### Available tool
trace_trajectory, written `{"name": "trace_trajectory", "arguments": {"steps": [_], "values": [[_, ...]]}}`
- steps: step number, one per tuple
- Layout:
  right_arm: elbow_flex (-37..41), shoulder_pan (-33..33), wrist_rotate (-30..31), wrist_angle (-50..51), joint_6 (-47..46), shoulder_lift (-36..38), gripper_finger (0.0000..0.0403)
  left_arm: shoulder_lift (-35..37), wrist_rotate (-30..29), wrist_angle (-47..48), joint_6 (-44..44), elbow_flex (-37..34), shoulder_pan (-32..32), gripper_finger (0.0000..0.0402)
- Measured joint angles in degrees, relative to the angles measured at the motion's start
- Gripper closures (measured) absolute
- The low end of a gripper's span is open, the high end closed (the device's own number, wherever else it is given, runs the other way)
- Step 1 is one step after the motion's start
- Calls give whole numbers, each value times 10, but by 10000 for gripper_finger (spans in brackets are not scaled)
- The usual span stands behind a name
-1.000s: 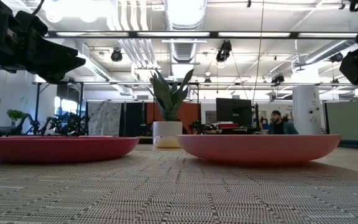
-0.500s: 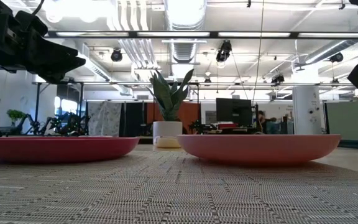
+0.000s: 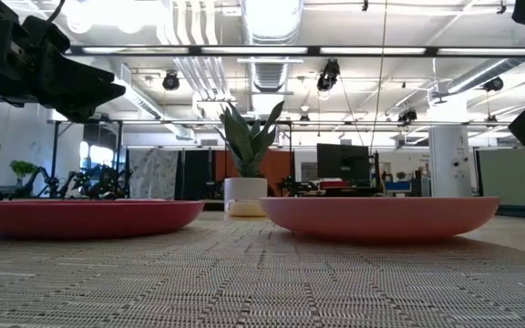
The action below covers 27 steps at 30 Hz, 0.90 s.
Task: Pick & Place donuts
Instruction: Put the large black donut on the light pink plate
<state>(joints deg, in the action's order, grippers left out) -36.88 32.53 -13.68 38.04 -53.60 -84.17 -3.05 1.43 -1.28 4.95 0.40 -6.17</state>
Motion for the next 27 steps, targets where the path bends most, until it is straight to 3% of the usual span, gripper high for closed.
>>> {"name": "trace_trajectory", "arguments": {"steps": [12, 17, 21, 27], "values": [[-14, -39, 49, -14, -13, 104, 379, 0, 0, 0, 0, 0, 0, 250], [-67, -101, 97, -15, -1, 144, 388, 0, 0, 0, 0, 0, 0, 250], [-105, -170, 107, -48, 22, 128, 389, 0, 0, 0, 0, 0, 0, 250], [-147, -230, 31, -82, 89, 17, 389, 0, 0, 0, 0, 0, 0, 250]]}}
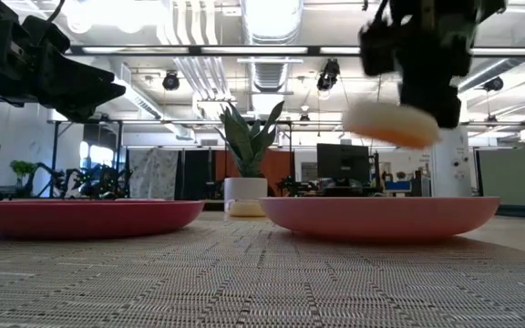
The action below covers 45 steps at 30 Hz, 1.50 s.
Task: Pick & Place donuts
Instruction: Put the large black donut on the light pink plate, then put the large violet donut on the light pink plate
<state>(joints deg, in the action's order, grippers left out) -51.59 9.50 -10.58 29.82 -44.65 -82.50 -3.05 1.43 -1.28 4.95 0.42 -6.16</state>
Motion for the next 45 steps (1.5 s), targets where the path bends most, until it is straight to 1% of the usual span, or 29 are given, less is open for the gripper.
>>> {"name": "trace_trajectory", "arguments": {"steps": [4, 8, 10, 13, 16, 18, 20, 22, 24, 26, 27, 30, 31, 32, 35, 36, 38, 43, 45], "values": [[-24, 0, -43, 17, 42, -65, 389, 0, 0, 0, 0, 0, 0, 250], [-45, 4, -49, 23, 57, -117, 389, 0, 0, 0, 0, 0, 0, 250], [-59, 6, -49, 33, 70, -134, 381, 0, 0, 0, 0, 0, 0, 250], [-82, 9, -49, 69, 95, -149, 349, 0, 0, 0, 0, 0, 0, 250], [-107, 14, -42, 110, 117, -152, 302, 0, 0, 0, 0, 0, 0, 250], [-120, 17, -25, 130, 122, -147, 270, 0, 0, 0, 0, 0, 0, 250], [-131, 21, 9, 146, 133, -138, 240, 0, 0, 0, 0, 0, 0, 250], [-142, 23, 35, 150, 139, -129, 215, 0, 0, 0, 0, 0, 0, 250], [-151, 24, 46, 158, 148, -120, 195, 0, 0, 0, 0, 0, 0, 250], [-161, 24, 55, 162, 165, -112, 181, 0, 0, 0, 0, 0, 0, 250], [-168, 27, 73, 160, 168, -105, 177, 0, 0, 0, 0, 0, 0, 250], [-187, 33, 161, 152, 174, -80, 170, 0, 0, 0, 0, 0, 0, 250], [-193, 28, 175, 144, 169, -75, 170, 0, 0, 0, 0, 0, 0, 250], [-198, 18, 173, 136, 154, -74, 171, 0, 0, 0, 0, 0, 0, 250], [-208, -39, 124, 108, 62, -84, 179, 0, 0, 0, 0, 0, 0, 250], [-211, -61, 124, 101, 35, -86, 181, 0, 0, 0, 0, 0, 0, 250], [-213, -109, 145, 80, -5, -94, 185, 0, 0, 0, 0, 0, 0, 250], [-227, -227, 148, 2, -37, -139, 186, 0, 0, 0, 0, 0, 0, 250], [-243, -260, 134, -16, -41, -164, 186, -1, 0, 0, 0, 0, 0, 250]]}}
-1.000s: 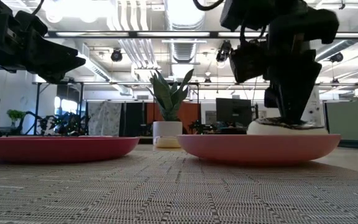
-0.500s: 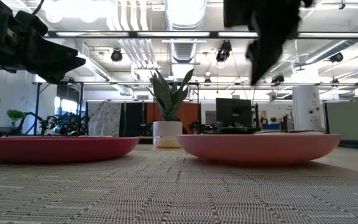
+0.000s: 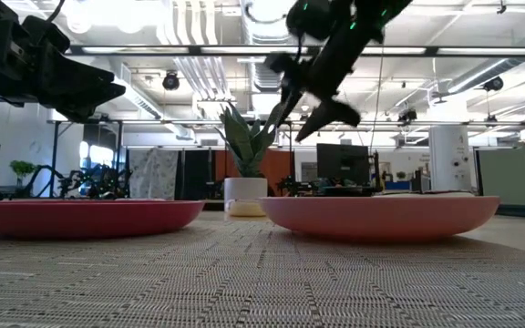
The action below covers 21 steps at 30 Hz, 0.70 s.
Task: Pick & Place donuts
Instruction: Put the large violet donut on the light pink plate
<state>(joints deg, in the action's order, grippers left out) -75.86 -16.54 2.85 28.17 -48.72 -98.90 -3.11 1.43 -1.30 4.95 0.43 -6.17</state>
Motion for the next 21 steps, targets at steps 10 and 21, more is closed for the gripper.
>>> {"name": "trace_trajectory", "arguments": {"steps": [10, 21], "values": [[-138, -43, -18, 52, -10, -176, 186, 0, 0, 0, 0, 0, 0, 250], [-230, -48, -12, 98, 52, -255, 186, 0, 0, 0, 0, 0, 0, 250]]}}
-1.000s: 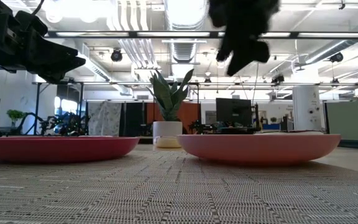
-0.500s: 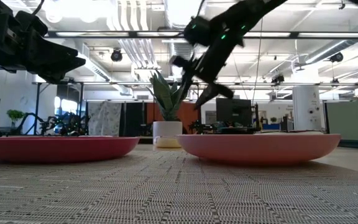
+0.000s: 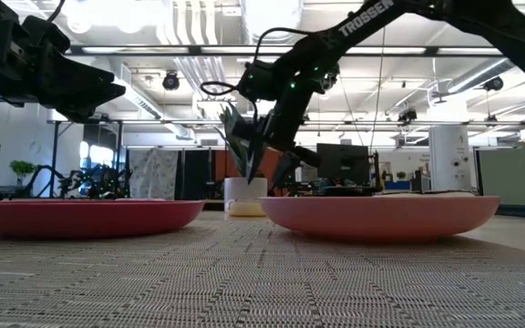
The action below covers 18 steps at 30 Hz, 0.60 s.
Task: Pick & Place donuts
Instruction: Put the large violet donut on the light pink plate
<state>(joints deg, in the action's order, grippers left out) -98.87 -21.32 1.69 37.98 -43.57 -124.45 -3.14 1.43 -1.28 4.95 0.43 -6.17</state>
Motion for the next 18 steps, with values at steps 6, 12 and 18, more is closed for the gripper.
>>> {"name": "trace_trajectory", "arguments": {"steps": [6, 12, 18], "values": [[19, 0, 0, 7, -30, -3, 186, 0, 0, 0, 0, 0, 0, 250], [26, 0, 0, -29, -75, -8, 186, 0, 0, 0, 0, 0, 0, 250], [26, 0, -2, -39, -97, -33, 186, 0, 0, 0, 0, 0, 0, 250]]}}
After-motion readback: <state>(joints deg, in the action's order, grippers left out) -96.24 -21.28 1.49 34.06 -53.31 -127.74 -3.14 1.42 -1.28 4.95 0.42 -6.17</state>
